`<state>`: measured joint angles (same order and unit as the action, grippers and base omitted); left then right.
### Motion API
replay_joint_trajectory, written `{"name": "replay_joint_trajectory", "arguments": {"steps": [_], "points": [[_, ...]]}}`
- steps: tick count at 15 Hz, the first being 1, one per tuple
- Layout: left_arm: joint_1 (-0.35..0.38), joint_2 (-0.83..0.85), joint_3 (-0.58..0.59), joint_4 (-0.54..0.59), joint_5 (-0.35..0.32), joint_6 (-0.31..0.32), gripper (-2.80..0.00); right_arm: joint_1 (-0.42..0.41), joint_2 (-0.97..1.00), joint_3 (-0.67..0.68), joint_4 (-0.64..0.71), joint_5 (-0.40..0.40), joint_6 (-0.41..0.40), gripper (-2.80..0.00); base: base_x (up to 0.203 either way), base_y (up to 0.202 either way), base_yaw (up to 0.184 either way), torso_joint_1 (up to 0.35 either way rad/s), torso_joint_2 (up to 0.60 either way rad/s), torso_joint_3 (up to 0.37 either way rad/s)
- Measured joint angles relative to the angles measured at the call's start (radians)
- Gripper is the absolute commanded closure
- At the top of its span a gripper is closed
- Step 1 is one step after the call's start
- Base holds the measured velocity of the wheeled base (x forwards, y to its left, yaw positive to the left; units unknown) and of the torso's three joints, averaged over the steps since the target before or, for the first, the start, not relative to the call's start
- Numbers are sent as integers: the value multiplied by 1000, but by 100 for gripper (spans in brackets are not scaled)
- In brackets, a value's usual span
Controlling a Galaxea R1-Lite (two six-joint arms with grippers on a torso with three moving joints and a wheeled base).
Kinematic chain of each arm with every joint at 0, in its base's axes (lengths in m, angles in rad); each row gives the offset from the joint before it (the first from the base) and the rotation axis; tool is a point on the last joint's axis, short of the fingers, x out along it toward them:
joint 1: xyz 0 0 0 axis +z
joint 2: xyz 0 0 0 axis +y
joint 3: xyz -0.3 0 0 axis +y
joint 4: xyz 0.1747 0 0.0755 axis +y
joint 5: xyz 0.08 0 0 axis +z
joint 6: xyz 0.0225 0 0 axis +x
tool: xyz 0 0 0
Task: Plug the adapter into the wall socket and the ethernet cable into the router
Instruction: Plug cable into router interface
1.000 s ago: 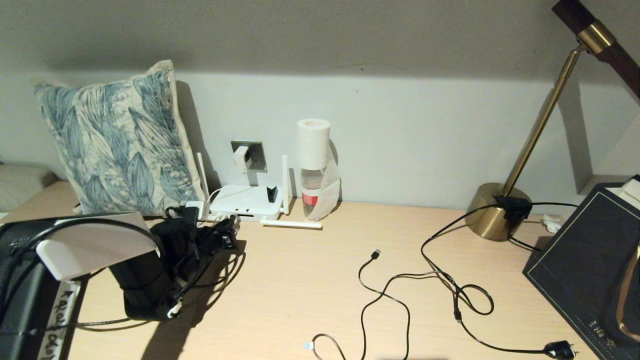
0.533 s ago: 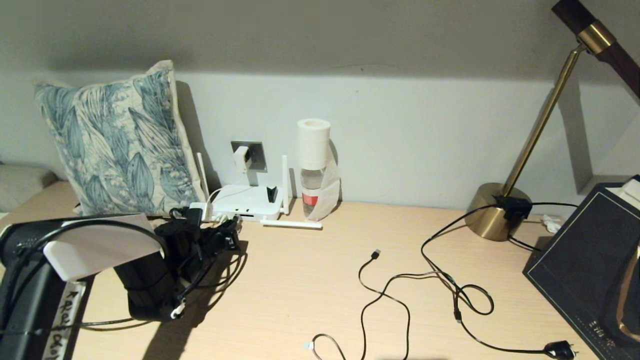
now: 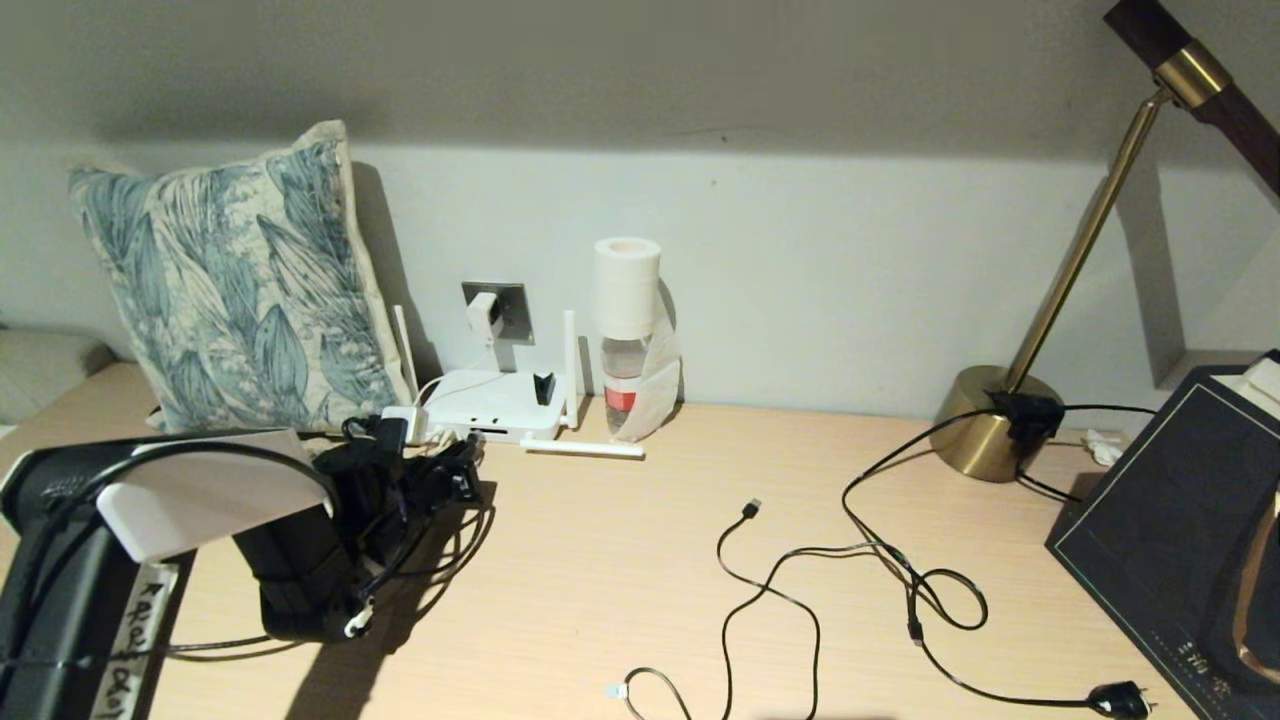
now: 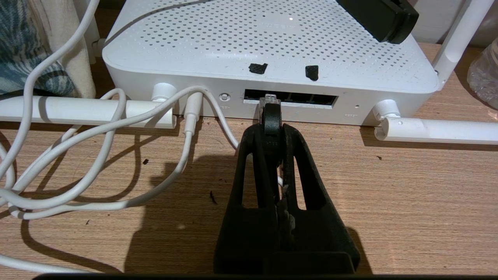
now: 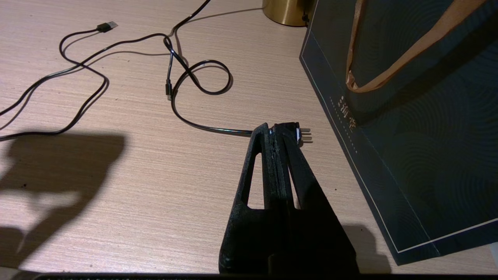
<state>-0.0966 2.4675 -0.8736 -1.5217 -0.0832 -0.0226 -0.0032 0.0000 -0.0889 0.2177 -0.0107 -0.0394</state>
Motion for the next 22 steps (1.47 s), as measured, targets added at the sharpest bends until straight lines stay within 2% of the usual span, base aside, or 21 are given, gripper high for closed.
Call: {"name": "replay_joint_trajectory", "arguments": {"steps": [22], "points": [[10,7,-24,2,0,0,0,0,0,0,0,0,0,0,0,0,0,0,0,0]]}}
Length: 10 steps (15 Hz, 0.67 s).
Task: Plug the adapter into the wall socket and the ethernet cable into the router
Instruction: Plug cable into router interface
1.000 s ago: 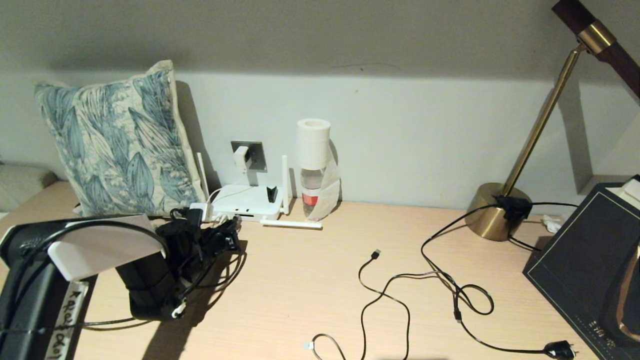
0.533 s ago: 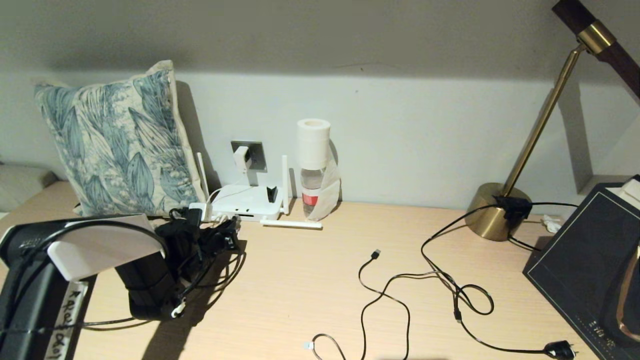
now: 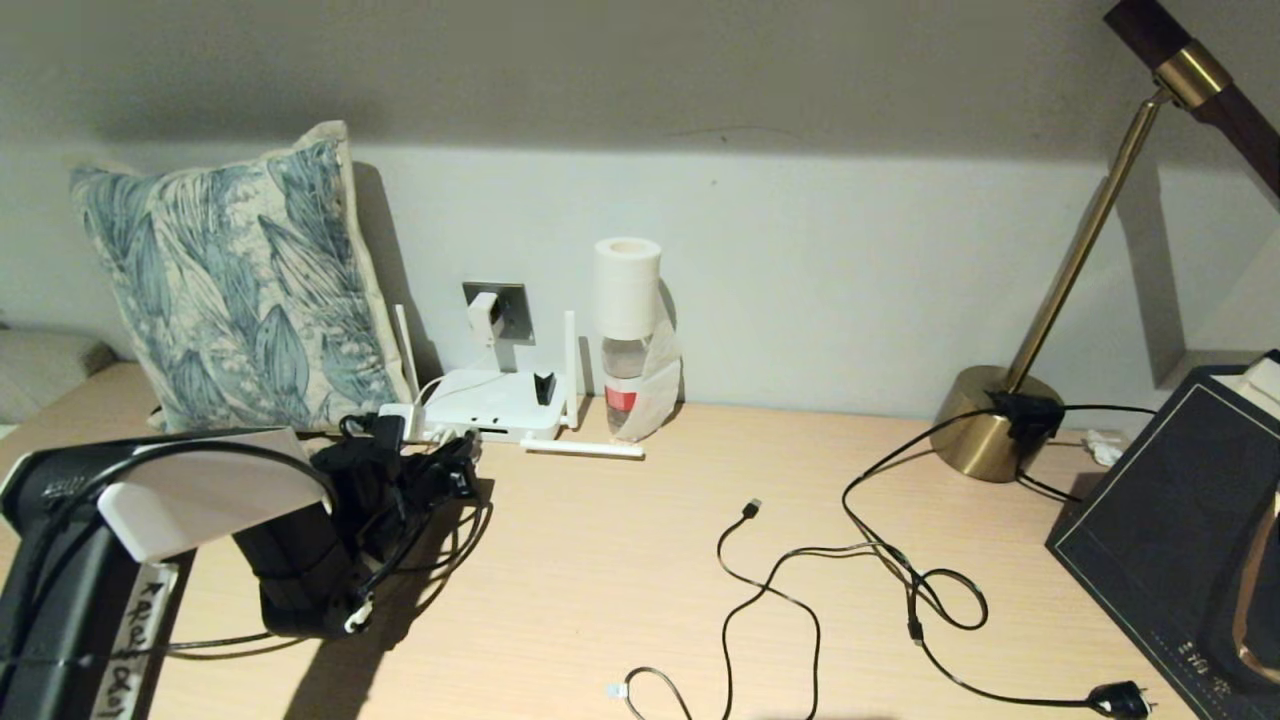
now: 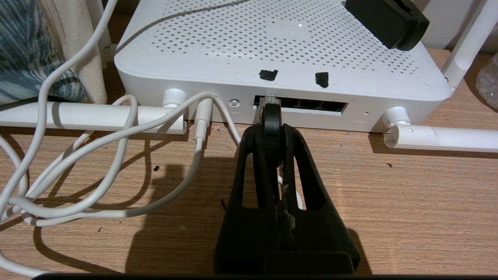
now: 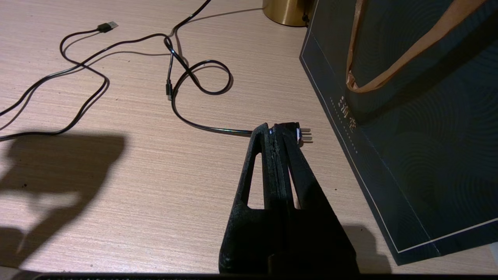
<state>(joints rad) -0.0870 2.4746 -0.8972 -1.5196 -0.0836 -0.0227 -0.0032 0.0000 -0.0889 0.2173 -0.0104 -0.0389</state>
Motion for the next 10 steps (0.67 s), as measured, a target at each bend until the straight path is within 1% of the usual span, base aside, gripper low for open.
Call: {"name": "replay_joint_trajectory", "arguments": {"steps": [10], "points": [[0,20,-27,0,0,0,0,0,0,0,0,0,0,0,0,0,0,0,0,0]]}}
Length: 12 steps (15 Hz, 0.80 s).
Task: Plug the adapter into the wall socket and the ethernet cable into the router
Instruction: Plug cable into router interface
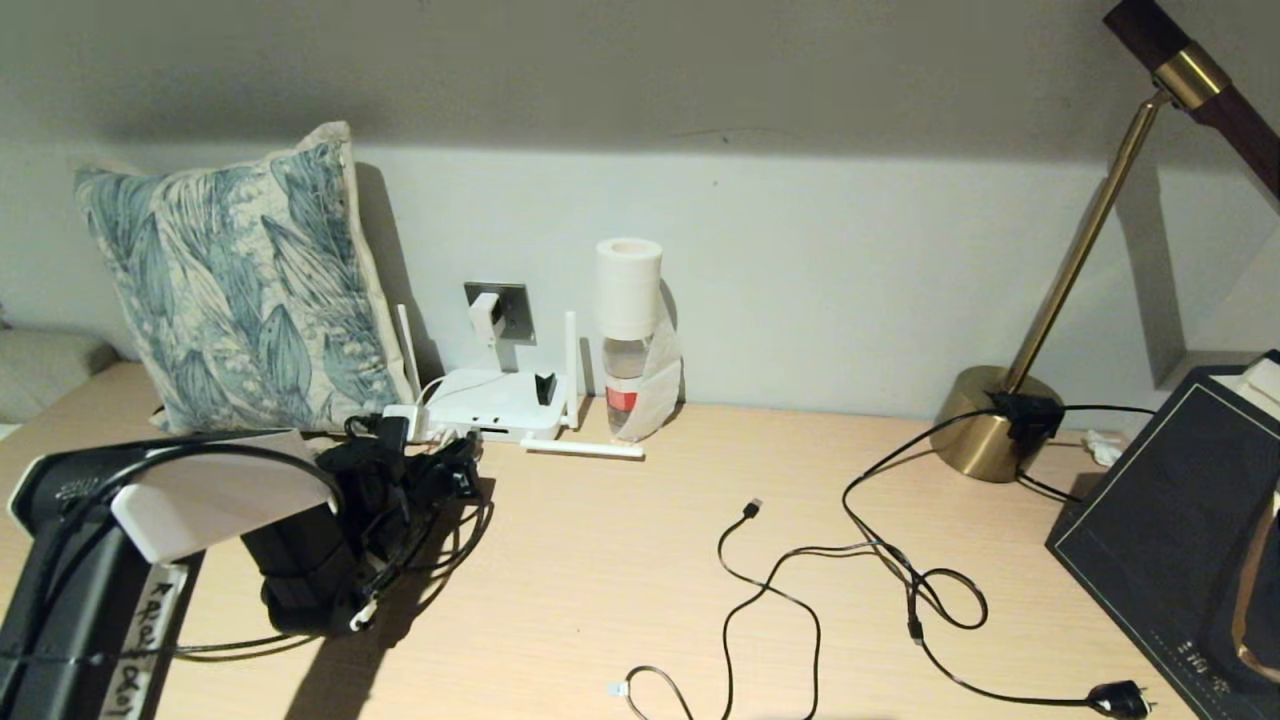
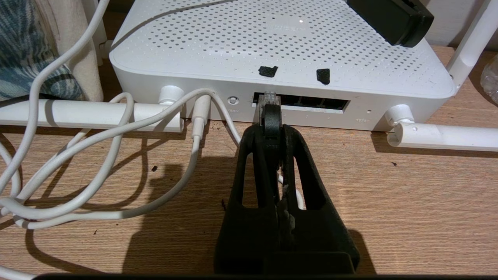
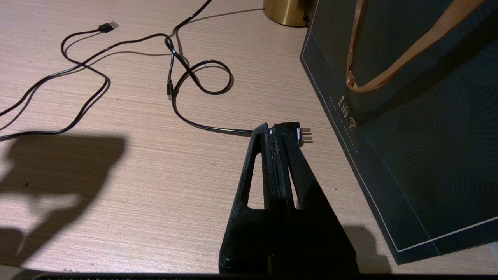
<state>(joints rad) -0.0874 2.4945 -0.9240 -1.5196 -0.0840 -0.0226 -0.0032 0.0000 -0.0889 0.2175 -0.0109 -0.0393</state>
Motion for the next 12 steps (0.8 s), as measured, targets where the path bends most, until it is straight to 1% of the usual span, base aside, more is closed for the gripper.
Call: {"name": "replay_joint_trajectory", "arguments": {"steps": [12], "points": [[0,2,10,-4,0,0,0,0,0,0,0,0,1,0,0,0,0,0,0,0]]}}
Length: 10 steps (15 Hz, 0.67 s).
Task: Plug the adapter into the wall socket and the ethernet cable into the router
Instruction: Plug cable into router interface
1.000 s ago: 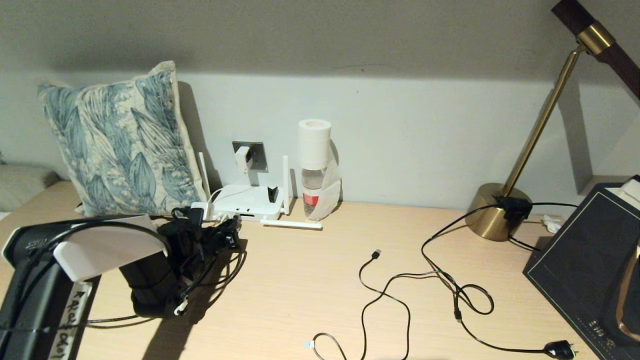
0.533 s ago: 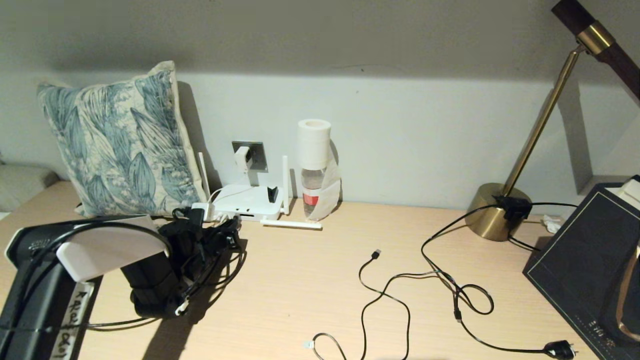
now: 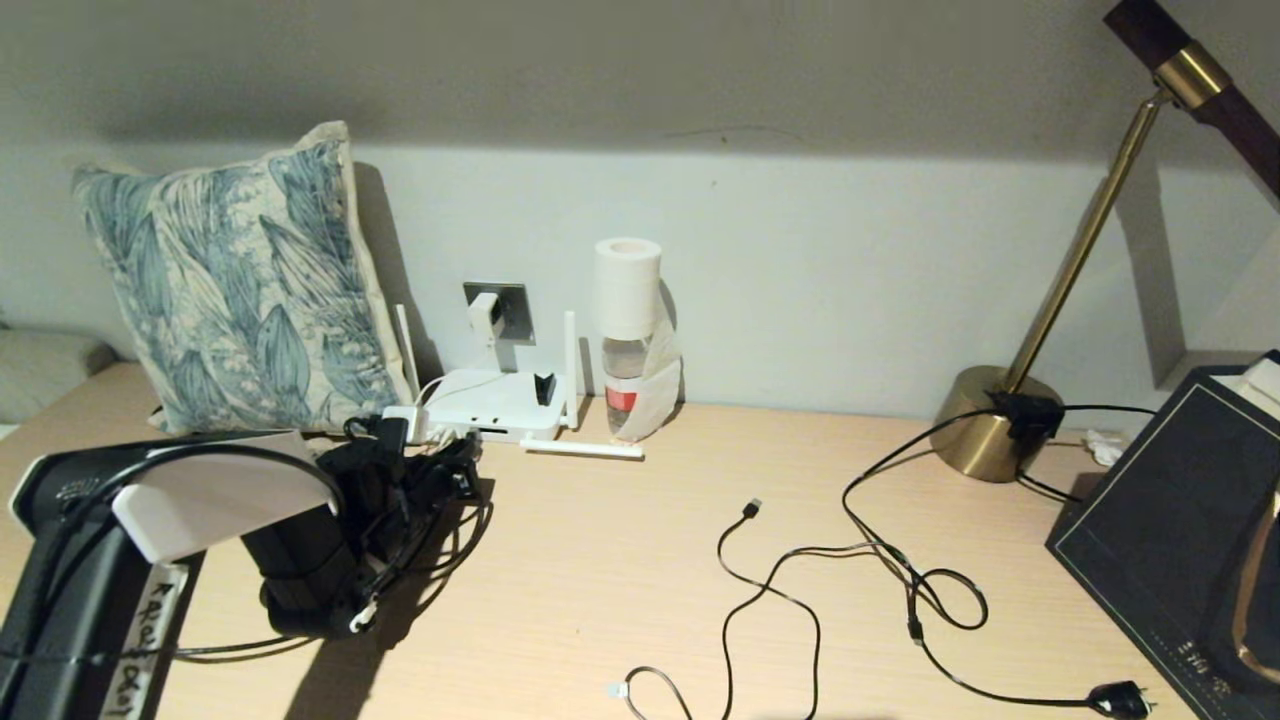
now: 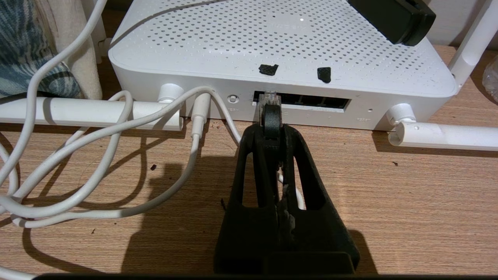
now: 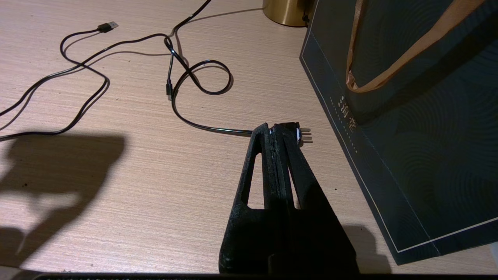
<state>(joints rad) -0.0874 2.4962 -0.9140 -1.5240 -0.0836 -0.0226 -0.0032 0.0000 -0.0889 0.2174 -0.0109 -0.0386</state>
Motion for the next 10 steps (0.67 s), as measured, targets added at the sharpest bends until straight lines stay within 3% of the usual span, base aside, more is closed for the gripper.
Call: {"name": "replay_joint_trajectory", "arguments": {"steps": [10], "points": [[-1,-4,24,1,1,0,0,0,0,0,0,0,-1,0,0,0,0,0,0,0]]}}
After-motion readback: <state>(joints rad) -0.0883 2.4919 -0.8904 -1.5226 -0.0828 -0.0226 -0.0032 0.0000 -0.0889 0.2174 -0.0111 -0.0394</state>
